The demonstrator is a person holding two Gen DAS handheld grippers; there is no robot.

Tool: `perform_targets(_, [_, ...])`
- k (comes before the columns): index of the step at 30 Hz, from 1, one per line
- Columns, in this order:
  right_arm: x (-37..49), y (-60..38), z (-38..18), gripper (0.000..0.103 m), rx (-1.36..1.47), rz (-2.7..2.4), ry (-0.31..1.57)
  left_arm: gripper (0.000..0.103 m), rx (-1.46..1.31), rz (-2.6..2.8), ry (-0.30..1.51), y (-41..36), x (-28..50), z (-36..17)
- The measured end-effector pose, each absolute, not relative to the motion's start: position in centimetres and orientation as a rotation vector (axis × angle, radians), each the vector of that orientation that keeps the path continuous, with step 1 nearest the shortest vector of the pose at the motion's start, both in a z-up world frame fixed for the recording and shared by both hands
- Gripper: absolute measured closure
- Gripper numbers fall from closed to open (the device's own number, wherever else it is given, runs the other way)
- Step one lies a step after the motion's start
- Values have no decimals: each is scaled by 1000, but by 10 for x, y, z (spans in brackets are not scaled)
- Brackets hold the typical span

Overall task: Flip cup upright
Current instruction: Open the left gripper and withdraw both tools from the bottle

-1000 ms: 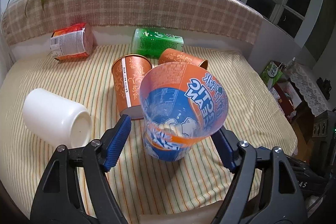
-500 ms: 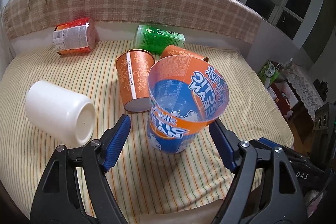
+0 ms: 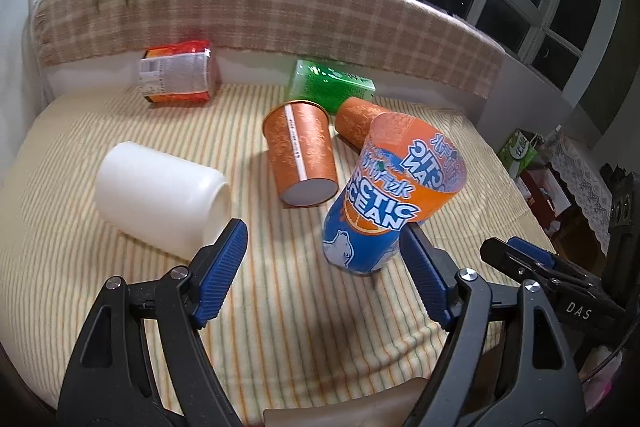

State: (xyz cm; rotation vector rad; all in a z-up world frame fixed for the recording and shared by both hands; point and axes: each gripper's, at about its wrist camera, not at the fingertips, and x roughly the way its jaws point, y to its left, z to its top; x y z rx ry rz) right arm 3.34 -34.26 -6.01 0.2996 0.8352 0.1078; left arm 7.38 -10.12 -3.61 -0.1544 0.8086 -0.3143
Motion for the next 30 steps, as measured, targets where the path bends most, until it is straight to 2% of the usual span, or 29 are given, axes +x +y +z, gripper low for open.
perform_targets(10, [28,-326,-43,12,196,82,762,18,-145,-250,721,-82,49,-23])
perform_targets(13, [26,-324,-38,12,179,71,739,12,-128,-215,674,-77,38,-17])
perform_targets(16, [25,-322,-33,11,167,56,714,12,-109,-182,624,-72,29,-11])
perform_targets(18, [24,-321,-29,1,154,41,689,12,-100,-166,608,-70,25,-9])
perform_targets(19, [23,-320,-28,0,150,37,675,12,-97,-157,598,-68,23,-7])
perform_targets(21, [22,-318,-24,0,126,13,652,11,-91,-139,581,-66,20,-5])
perform_targets(24, [20,-313,-20,0,93,-7,628,0,-76,-112,548,-65,16,-2])
perform_targets(30, [17,-306,-13,0,41,-33,587,0,-51,-83,518,-66,12,0])
